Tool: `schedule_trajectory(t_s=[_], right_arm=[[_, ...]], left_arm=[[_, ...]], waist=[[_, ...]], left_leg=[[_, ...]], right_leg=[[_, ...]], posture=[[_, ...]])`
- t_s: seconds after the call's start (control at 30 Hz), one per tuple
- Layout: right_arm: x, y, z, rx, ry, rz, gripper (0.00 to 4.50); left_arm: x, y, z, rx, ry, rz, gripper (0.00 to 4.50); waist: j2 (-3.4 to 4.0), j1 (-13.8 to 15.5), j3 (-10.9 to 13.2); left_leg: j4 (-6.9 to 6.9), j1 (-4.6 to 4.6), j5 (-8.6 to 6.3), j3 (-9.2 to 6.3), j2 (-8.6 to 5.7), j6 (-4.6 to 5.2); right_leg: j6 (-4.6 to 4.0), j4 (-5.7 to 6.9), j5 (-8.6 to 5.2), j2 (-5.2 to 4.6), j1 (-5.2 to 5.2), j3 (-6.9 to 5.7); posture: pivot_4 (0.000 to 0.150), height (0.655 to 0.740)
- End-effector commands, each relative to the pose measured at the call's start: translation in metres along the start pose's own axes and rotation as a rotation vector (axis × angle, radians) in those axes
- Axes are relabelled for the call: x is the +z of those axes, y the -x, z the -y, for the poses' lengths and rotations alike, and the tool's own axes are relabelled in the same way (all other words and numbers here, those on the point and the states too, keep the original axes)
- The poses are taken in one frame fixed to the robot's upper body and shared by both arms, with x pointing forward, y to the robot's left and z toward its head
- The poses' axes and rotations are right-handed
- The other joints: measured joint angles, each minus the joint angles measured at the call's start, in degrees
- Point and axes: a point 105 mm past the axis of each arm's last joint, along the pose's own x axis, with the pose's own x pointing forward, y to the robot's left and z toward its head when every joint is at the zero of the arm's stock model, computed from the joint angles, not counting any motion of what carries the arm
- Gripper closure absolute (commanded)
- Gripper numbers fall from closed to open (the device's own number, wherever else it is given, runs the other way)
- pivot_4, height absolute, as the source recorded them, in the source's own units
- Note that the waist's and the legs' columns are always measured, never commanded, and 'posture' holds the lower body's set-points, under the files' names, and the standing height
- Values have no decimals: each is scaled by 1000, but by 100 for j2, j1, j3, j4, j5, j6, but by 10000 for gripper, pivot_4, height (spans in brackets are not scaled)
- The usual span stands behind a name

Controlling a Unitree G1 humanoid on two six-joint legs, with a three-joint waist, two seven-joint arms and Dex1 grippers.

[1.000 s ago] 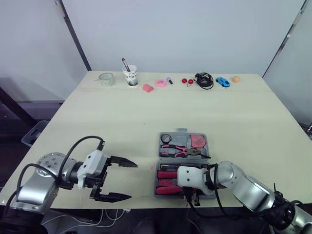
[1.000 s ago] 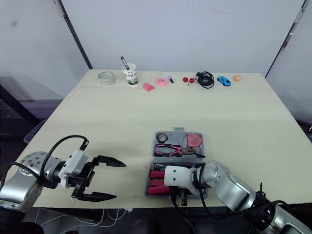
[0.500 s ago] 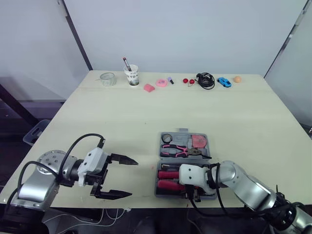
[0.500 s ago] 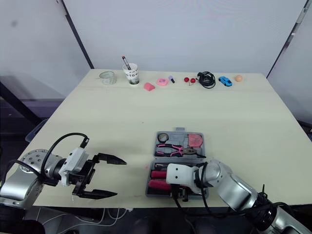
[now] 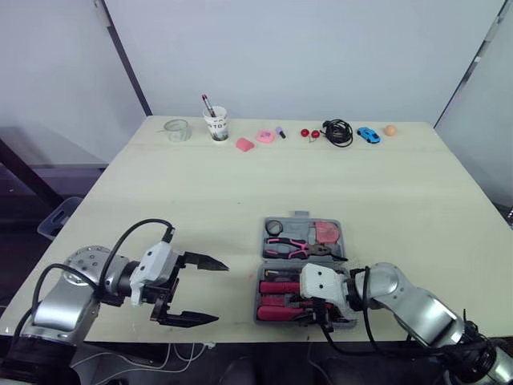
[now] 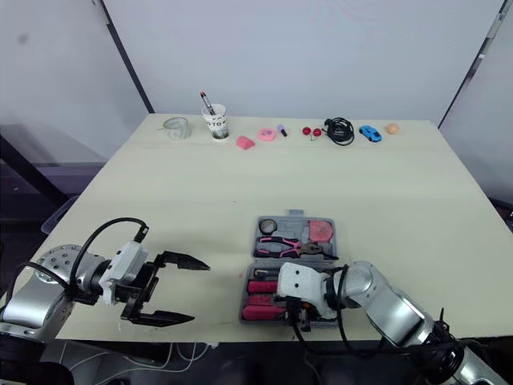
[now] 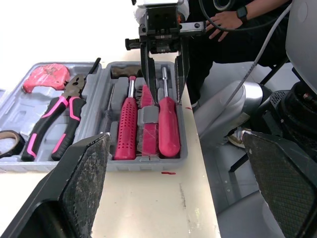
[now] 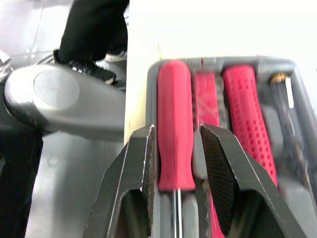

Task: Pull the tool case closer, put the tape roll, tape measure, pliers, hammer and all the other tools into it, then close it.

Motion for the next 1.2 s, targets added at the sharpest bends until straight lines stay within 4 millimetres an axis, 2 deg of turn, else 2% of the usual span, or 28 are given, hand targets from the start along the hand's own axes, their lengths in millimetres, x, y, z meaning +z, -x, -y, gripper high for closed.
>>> schedule_trajectory(t_s=[0.03, 0.07, 0.1, 0.4, 0.8, 1.2], right_arm=[[10, 1, 0, -2, 10, 80, 37815], [9, 1, 0, -4, 12, 84, 42848], [9, 1, 0, -8, 13, 87, 43991], [2, 3, 4, -23, -4, 85, 43991], [-17, -1, 4, -27, -49, 55, 43991], [-46, -9, -8, 4, -113, -20, 43991]], left_arm=[[4, 2, 2, -38, -17, 14, 0], [4, 2, 2, -37, -18, 15, 0], [4, 2, 2, -37, -18, 16, 0], [4, 1, 1, -38, -20, 18, 0], [9, -1, 3, -69, -15, 39, 0], [8, 0, 2, -68, -17, 32, 0]], waist=[[0, 1, 0], [1, 0, 0], [1, 0, 1], [1, 2, 0], [1, 1, 0], [0, -3, -1]], left_leg=[[0, -1, 0, 0, 0, 0], [0, -1, 0, 0, 0, 0], [0, -1, 0, 1, 0, 0], [0, 0, 0, 1, 0, 0], [0, -1, 0, 2, -1, 0], [0, 1, 0, 1, -1, 0]], right_leg=[[0, -1, 0, 0, 0, 0], [0, -1, 0, 0, 0, 0], [0, 0, 0, 0, 0, 1], [0, 0, 0, 0, 0, 1], [0, 0, 0, 0, 1, 2], [0, 0, 0, 1, 1, 2]], posture=[[1500, 7400], [1500, 7400], [1500, 7400], [1500, 7400], [1500, 7400], [1500, 7400]])
